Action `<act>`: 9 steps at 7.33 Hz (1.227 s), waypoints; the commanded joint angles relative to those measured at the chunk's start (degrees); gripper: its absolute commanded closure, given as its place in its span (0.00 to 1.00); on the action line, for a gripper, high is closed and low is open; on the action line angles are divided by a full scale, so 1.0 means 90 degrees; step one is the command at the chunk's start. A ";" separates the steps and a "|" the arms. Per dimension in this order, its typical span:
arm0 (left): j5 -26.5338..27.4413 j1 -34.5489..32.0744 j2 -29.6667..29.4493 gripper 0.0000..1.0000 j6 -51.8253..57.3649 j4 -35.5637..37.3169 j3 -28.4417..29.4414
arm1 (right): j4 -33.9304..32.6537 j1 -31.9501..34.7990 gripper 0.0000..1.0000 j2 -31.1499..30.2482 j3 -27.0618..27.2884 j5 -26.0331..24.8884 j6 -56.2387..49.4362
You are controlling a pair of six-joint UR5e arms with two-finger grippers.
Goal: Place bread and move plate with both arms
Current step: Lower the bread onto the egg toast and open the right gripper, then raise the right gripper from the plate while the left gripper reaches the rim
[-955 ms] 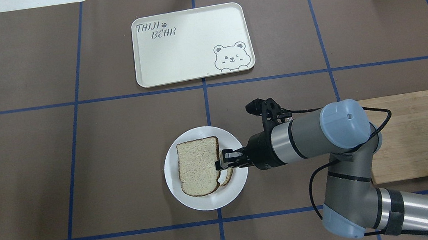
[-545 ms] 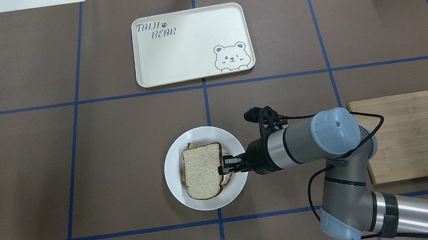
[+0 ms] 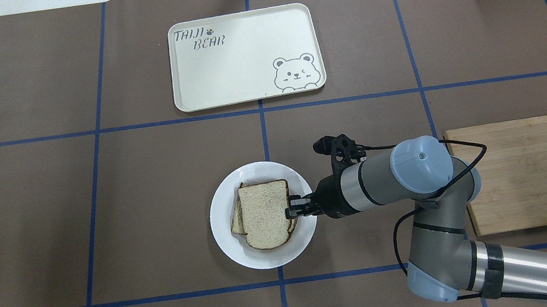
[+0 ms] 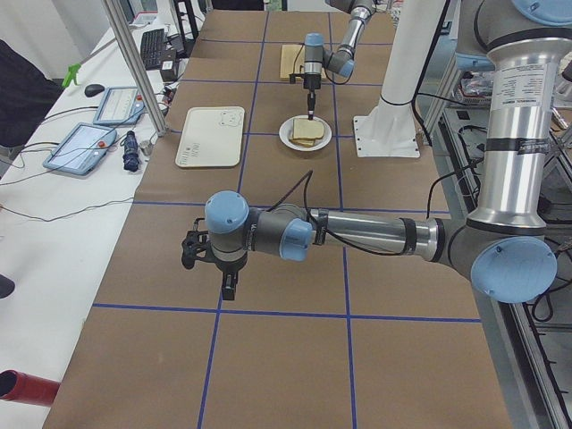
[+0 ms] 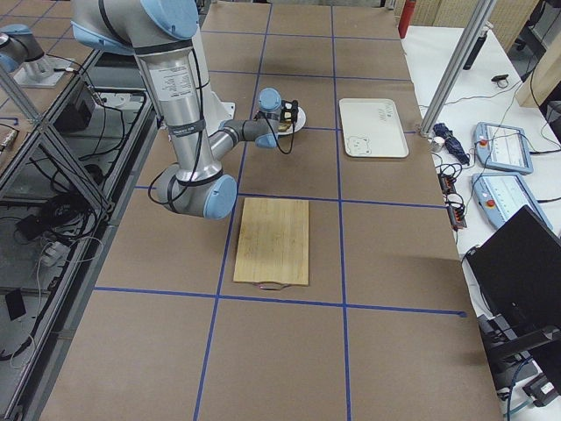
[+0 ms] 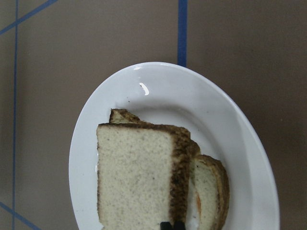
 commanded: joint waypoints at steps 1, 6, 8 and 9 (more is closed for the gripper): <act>-0.0007 0.0000 -0.0041 0.01 0.0000 0.0000 0.0021 | -0.0582 0.0039 0.00 0.0357 0.0038 0.0000 -0.0025; -0.0365 0.0039 -0.0479 0.01 -0.1135 -0.0087 -0.0144 | -0.1693 0.1676 0.00 0.0271 0.0760 0.1821 -0.0044; -0.0428 0.1097 -0.0734 0.01 -0.2444 -0.0397 -0.0513 | -0.2456 0.2506 0.00 0.0164 0.0791 0.2274 -0.0112; -0.0088 0.1751 -0.0976 0.01 -0.3882 -0.1222 -0.0516 | -0.2643 0.2771 0.00 0.0057 0.0791 0.2333 -0.0122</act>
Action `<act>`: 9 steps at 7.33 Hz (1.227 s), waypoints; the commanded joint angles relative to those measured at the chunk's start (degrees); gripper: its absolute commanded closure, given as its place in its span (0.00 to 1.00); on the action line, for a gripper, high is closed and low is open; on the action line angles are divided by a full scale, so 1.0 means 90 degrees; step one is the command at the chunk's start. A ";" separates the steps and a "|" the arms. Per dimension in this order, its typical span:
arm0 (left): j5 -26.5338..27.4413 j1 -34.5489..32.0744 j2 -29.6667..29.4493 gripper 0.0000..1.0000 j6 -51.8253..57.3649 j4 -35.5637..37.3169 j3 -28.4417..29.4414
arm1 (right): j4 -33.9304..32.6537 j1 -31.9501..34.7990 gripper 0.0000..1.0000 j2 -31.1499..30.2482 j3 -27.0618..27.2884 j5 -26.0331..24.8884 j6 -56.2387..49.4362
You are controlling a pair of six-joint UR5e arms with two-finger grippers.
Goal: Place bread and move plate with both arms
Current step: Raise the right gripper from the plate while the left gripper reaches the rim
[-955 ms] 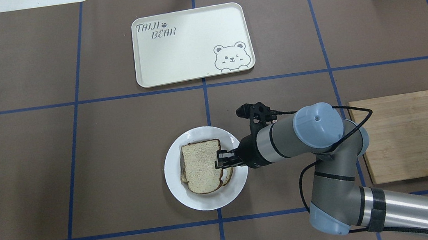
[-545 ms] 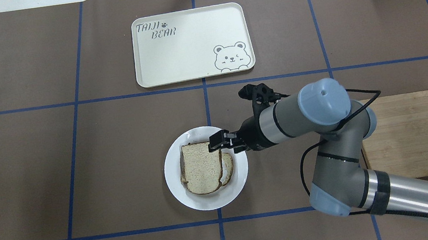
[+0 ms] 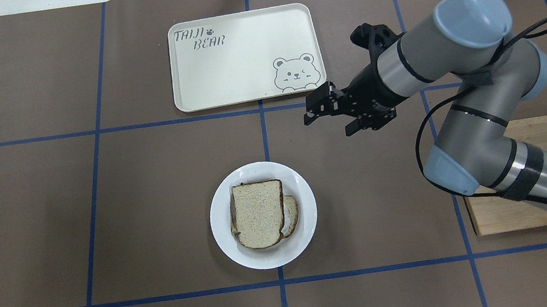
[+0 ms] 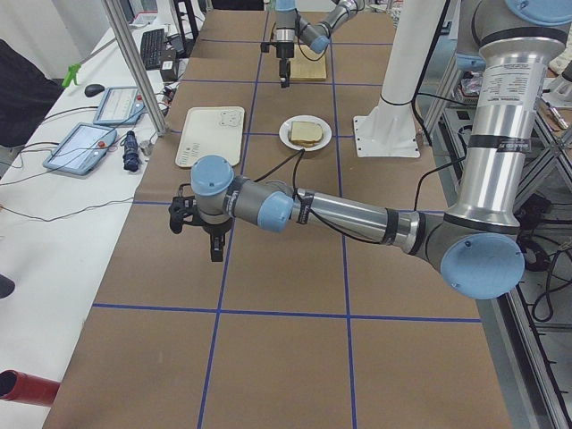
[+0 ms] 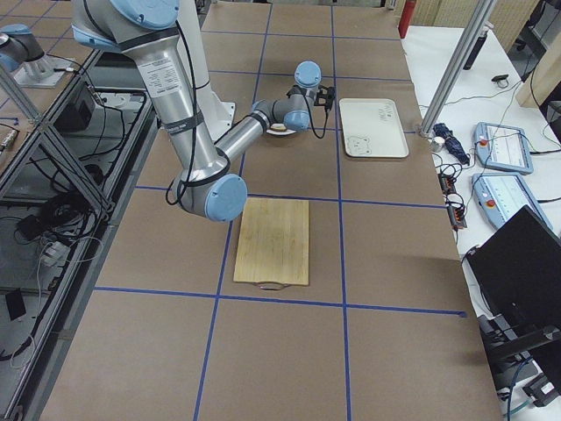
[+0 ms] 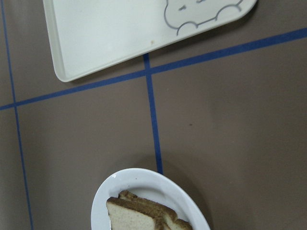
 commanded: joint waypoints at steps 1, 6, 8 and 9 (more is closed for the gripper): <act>0.0719 0.1587 -0.0608 0.01 -0.3037 -0.1762 0.0004 | -0.0707 0.0641 0.00 -0.0163 0.0013 0.0153 -0.0126; 0.3256 0.4140 -0.1070 0.01 -0.6945 -0.5087 0.0160 | -0.0955 0.1287 0.00 -0.0894 0.0013 0.0153 -0.1689; 0.4507 0.5243 -0.1070 0.01 -0.7125 -0.5871 0.0432 | -0.0955 0.1366 0.00 -0.1100 0.0013 0.0144 -0.2100; 0.4696 0.5557 -0.1070 0.01 -0.7135 -0.6106 0.0550 | -0.0955 0.1356 0.00 -0.1110 0.0013 0.0143 -0.2139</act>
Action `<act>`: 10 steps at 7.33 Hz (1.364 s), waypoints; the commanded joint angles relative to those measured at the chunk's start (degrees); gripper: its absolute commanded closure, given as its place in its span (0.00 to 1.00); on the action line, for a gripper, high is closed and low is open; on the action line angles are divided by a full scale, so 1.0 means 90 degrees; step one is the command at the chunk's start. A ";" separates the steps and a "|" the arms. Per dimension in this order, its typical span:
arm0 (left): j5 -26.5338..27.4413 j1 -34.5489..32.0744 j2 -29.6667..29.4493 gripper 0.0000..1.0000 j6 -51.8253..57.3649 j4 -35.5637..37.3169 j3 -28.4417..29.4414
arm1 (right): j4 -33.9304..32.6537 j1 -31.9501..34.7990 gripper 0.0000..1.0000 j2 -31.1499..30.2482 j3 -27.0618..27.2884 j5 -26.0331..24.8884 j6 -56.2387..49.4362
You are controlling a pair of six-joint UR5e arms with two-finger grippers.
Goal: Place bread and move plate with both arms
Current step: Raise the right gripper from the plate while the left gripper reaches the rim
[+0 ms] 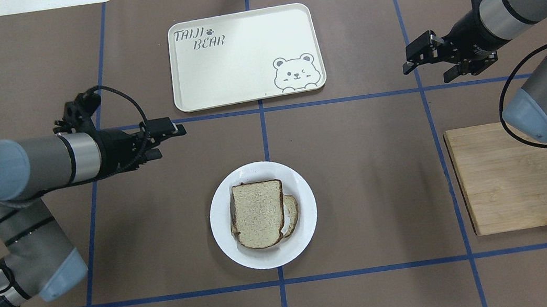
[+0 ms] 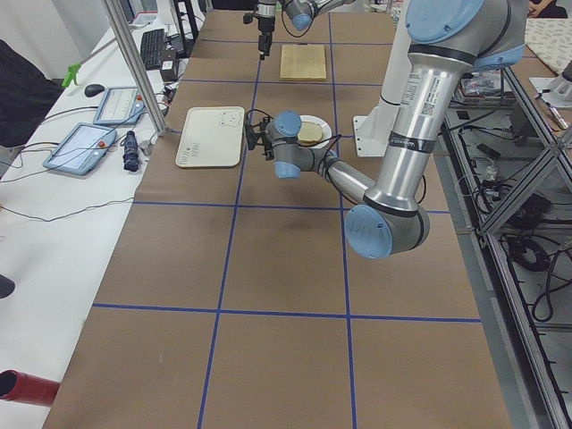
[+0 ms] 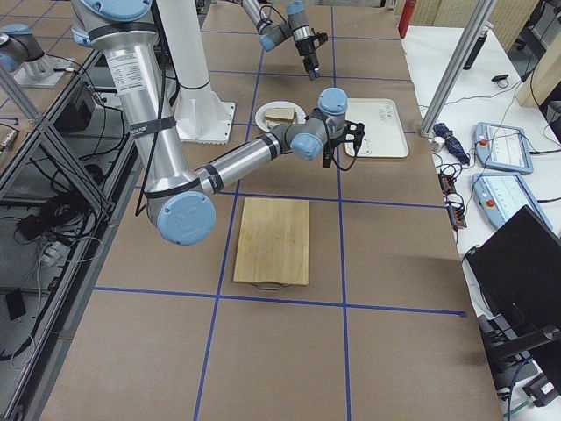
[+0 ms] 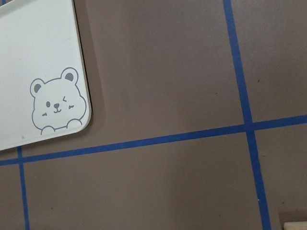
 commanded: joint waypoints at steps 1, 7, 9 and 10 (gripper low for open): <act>0.0404 0.0648 0.0000 0.01 -0.0060 -0.0398 0.0133 | -0.0001 -0.0009 0.00 -0.0051 0.0010 -0.0003 -0.0100; 0.0336 0.1215 -0.0010 0.15 -0.0070 -0.0799 0.0288 | -0.0011 -0.0116 0.00 -0.0041 0.0010 -0.0013 -0.0090; 0.0326 0.1225 0.0010 0.16 -0.0041 -0.0799 0.0347 | -0.0011 -0.0145 0.00 -0.0041 0.0000 -0.0023 -0.0090; 0.0326 0.1254 0.0000 0.16 -0.0041 -0.0789 0.0396 | -0.0011 -0.0184 0.00 -0.0041 0.0000 -0.0042 -0.0090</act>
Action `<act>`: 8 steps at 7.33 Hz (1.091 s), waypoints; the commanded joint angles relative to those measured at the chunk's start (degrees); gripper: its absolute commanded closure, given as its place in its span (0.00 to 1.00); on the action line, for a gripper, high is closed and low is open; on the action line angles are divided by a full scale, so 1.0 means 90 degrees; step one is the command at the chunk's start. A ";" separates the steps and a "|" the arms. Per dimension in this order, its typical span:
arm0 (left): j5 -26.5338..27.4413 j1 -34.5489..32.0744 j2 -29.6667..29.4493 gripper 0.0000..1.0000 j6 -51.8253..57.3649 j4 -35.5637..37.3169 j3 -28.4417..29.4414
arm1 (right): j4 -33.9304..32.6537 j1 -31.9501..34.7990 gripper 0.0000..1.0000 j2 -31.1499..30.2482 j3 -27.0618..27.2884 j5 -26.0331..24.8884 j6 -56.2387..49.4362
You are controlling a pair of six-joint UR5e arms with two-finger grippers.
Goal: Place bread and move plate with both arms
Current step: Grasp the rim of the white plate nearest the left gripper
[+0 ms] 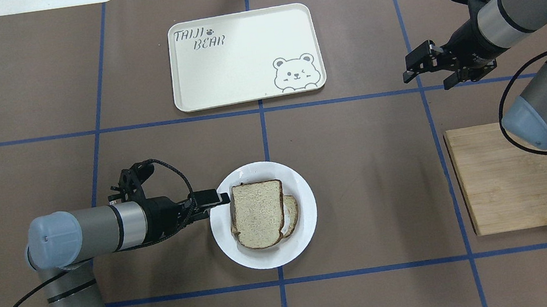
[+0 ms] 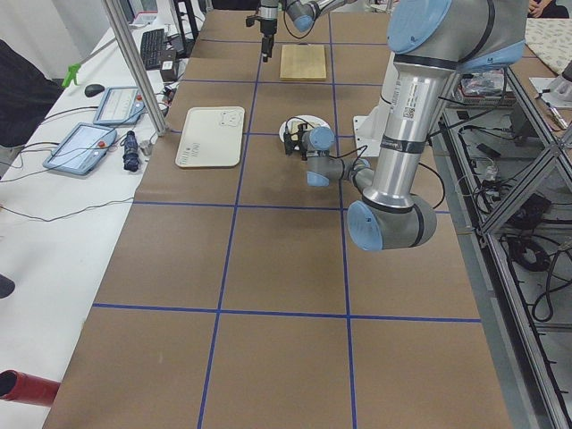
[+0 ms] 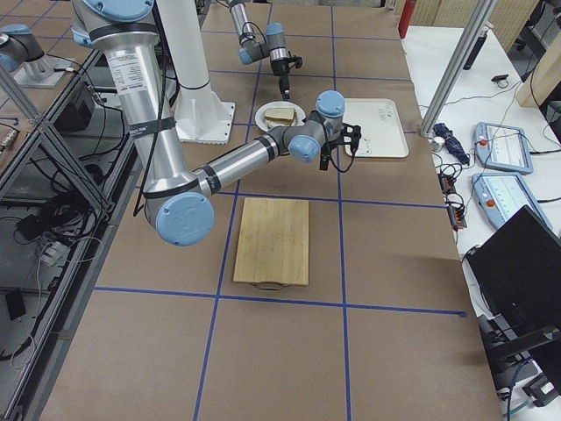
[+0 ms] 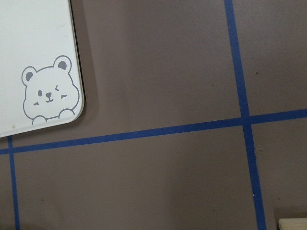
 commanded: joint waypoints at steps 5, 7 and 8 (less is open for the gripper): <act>-0.0001 0.0171 -0.0074 0.68 0.0017 -0.0003 0.0130 | -0.0020 -0.0066 0.00 0.0010 -0.0004 -0.0047 0.0000; -0.0001 0.0171 -0.0093 0.74 0.0027 -0.0003 0.0120 | -0.0020 -0.0056 0.00 0.0000 0.0006 -0.0047 0.0000; -0.0001 0.0171 -0.0083 0.74 0.0037 -0.0003 0.0130 | -0.0020 -0.0037 0.00 -0.0010 -0.0004 -0.0047 0.0000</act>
